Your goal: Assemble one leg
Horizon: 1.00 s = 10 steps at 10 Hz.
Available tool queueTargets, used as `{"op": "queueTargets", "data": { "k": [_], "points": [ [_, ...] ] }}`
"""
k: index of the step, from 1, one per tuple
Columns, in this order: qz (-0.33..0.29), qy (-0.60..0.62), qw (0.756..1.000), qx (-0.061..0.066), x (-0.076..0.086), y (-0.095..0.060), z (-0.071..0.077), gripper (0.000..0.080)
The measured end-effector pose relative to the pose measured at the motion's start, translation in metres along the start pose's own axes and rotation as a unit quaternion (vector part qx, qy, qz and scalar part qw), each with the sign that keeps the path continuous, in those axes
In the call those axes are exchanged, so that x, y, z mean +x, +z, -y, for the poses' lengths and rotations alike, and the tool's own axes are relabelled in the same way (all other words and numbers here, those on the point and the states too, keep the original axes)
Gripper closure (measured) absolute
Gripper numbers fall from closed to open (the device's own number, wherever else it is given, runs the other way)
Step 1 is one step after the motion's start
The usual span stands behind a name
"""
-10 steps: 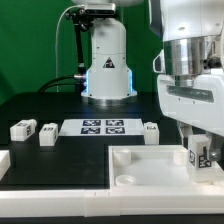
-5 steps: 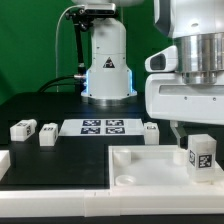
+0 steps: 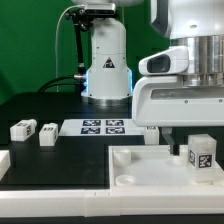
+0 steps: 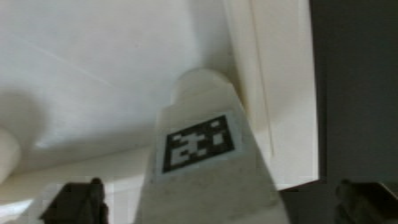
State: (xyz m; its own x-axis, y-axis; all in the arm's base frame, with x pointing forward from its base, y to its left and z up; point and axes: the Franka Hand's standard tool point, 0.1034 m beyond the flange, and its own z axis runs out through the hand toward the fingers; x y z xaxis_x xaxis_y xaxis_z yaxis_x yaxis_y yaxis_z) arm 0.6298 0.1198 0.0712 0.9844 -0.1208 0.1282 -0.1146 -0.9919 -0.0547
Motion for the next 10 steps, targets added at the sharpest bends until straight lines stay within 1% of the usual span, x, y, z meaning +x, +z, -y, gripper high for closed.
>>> {"op": "queueTargets", "data": {
  "k": [3, 6, 7, 8, 9, 10],
  "points": [
    [-0.002, -0.142, 0.99, -0.007, -0.0001, -0.0005, -0.0021, 0.0151],
    [-0.001, -0.148, 0.989, -0.007, -0.0001, -0.0001, -0.0027, 0.016],
    [-0.001, -0.148, 0.989, -0.007, -0.0001, 0.0, -0.0028, 0.035],
    [-0.001, -0.143, 0.99, -0.007, -0.0002, 0.0001, -0.0028, 0.035],
    [-0.001, -0.127, 0.992, -0.007, -0.0002, 0.0001, -0.0028, 0.0511],
    [-0.001, -0.119, 0.993, -0.006, -0.0002, 0.0002, -0.0028, 0.0511]
  ]
}}
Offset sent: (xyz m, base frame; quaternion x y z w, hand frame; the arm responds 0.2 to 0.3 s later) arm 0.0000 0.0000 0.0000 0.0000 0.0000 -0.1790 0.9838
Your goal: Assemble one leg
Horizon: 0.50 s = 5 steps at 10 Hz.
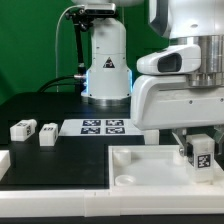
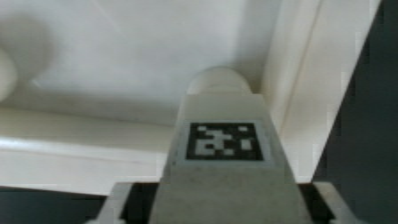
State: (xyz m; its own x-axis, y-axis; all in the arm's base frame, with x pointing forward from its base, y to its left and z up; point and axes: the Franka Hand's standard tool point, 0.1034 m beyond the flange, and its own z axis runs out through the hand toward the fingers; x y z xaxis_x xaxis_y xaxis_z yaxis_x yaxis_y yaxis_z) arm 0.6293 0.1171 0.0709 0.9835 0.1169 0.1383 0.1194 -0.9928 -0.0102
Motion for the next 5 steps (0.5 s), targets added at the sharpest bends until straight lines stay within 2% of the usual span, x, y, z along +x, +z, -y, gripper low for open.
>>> {"op": "queueTargets", "data": {
  "k": [3, 5],
  "points": [
    [0.001, 0.157, 0.988, 0.001, -0.0007, 0.0008, -0.0004, 0.0508],
    [0.0, 0.319, 0.948, 0.0, -0.0014, 0.0022, 0.0001, 0.0508]
  ]
}}
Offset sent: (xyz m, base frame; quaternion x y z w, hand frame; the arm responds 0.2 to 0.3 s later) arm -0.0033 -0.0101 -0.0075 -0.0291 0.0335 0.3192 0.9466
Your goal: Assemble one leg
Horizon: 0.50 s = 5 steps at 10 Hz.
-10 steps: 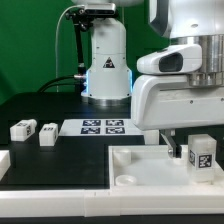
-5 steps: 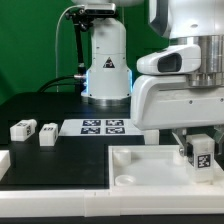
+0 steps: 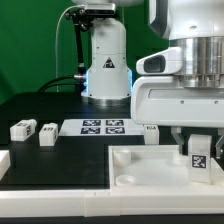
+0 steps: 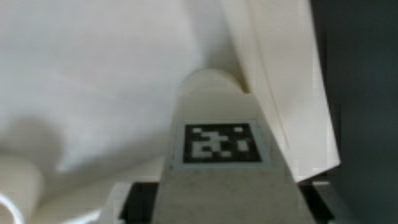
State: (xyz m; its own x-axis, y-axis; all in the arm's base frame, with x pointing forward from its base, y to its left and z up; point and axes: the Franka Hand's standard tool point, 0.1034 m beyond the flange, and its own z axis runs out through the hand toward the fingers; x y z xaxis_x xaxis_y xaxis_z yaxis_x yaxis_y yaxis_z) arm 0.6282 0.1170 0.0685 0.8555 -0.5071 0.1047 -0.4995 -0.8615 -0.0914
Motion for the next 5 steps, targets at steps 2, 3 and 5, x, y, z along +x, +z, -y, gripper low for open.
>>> {"op": "queueTargets", "data": {
  "k": [2, 3, 5],
  "points": [
    [0.005, 0.127, 0.992, -0.002, -0.0009, 0.0001, -0.0011, 0.0508],
    [0.009, 0.189, 0.982, -0.003, -0.0017, 0.0001, -0.0013, 0.0508],
    [0.017, 0.356, 0.934, -0.005, -0.0057, 0.0003, 0.0006, 0.0508]
  ]
}}
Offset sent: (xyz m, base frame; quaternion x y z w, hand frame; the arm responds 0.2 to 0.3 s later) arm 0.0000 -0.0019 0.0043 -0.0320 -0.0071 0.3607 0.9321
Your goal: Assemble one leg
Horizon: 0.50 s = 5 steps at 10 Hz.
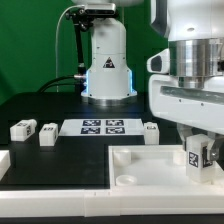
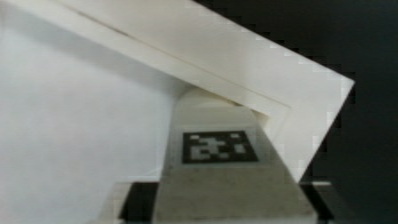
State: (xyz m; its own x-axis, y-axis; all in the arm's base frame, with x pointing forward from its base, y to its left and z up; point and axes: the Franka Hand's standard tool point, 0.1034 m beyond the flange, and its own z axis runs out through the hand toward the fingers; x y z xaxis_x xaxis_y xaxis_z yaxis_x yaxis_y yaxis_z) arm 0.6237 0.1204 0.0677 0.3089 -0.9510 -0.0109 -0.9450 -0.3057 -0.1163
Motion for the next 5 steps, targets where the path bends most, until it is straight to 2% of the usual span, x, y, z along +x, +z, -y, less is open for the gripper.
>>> {"op": "queueTargets", "data": {
  "k": [2, 5],
  "points": [
    [0.0, 0.101, 0.995, -0.006, -0.0054, -0.0008, 0.0012, 0.0508],
    [0.012, 0.191, 0.981, -0.003, -0.0061, -0.0006, 0.0016, 0.0508]
  ]
}}
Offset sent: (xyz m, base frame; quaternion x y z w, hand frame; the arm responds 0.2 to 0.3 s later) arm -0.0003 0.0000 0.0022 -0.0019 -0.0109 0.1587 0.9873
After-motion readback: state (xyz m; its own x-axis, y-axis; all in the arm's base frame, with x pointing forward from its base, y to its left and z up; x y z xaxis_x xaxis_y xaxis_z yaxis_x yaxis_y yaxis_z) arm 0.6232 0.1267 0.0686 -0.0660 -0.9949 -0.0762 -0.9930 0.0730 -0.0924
